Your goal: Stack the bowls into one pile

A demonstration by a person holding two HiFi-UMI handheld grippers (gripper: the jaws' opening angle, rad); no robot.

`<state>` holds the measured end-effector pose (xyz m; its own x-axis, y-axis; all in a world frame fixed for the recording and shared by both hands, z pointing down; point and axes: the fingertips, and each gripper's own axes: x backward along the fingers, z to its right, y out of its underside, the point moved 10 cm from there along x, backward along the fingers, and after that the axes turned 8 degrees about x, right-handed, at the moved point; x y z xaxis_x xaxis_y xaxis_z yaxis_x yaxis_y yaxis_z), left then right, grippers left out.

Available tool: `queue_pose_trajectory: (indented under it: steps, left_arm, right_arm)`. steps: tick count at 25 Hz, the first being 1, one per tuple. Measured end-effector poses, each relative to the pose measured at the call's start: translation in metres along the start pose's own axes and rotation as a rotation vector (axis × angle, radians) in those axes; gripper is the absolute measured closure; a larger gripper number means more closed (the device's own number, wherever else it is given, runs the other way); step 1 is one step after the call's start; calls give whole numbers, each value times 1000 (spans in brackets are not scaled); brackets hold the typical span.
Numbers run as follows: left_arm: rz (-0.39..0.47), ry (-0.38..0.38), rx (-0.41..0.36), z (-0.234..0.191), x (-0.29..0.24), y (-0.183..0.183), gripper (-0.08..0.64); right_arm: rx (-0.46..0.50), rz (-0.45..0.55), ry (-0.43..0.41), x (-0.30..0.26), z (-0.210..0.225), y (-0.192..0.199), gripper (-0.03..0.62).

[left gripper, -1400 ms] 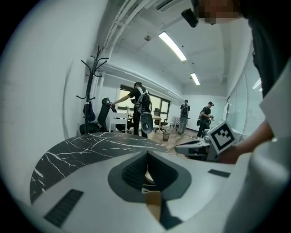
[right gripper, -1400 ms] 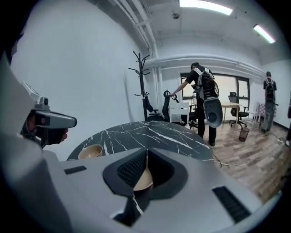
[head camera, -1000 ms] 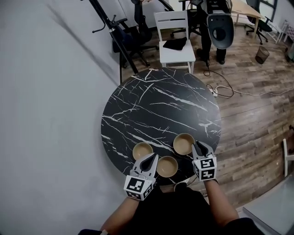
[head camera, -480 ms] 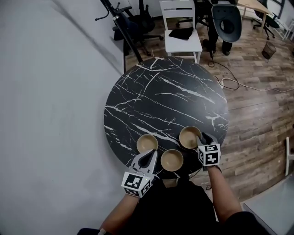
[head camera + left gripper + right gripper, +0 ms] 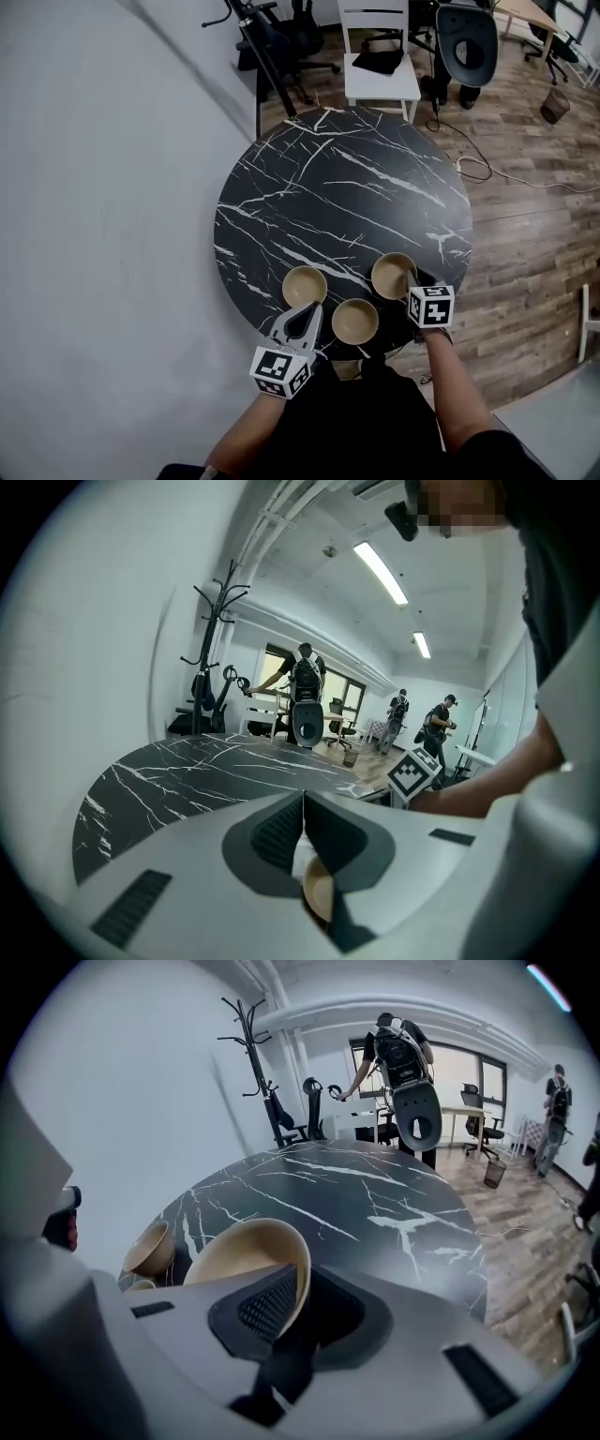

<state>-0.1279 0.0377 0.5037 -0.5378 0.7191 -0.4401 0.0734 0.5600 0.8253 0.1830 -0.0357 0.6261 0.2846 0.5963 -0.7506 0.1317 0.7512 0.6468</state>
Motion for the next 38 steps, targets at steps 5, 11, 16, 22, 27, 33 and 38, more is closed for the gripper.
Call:
queue_pose_trajectory:
  steps: [5,11,16,22,27,33,38]
  left_arm:
    - [-9,-21,13,-4,8,6,543]
    - [15,-22,15,-7,11,2,543]
    - [22,-29,19,-8,13,3,543]
    - [26,-38,33,-13,17,7,543]
    - [48,-57,43,-18,20,8,543]
    - [59,-112,59,-33,28,11,543]
    - [66,-142,70,-45,33,14,543]
  right_arm:
    - [-19,29,10,2,-3,-1,559]
    - [-28,76,7,8,-8,-7,566]
    - [-18,106,0,15,-10,-14,566]
    - [15,141,-10,24,-22,-27,566]
    - [39,165,-40,28,-34,-42,566]
    - [74,179,-92,24,-58,-62,566]
    - [94,176,-135,10,-75,-76,566]
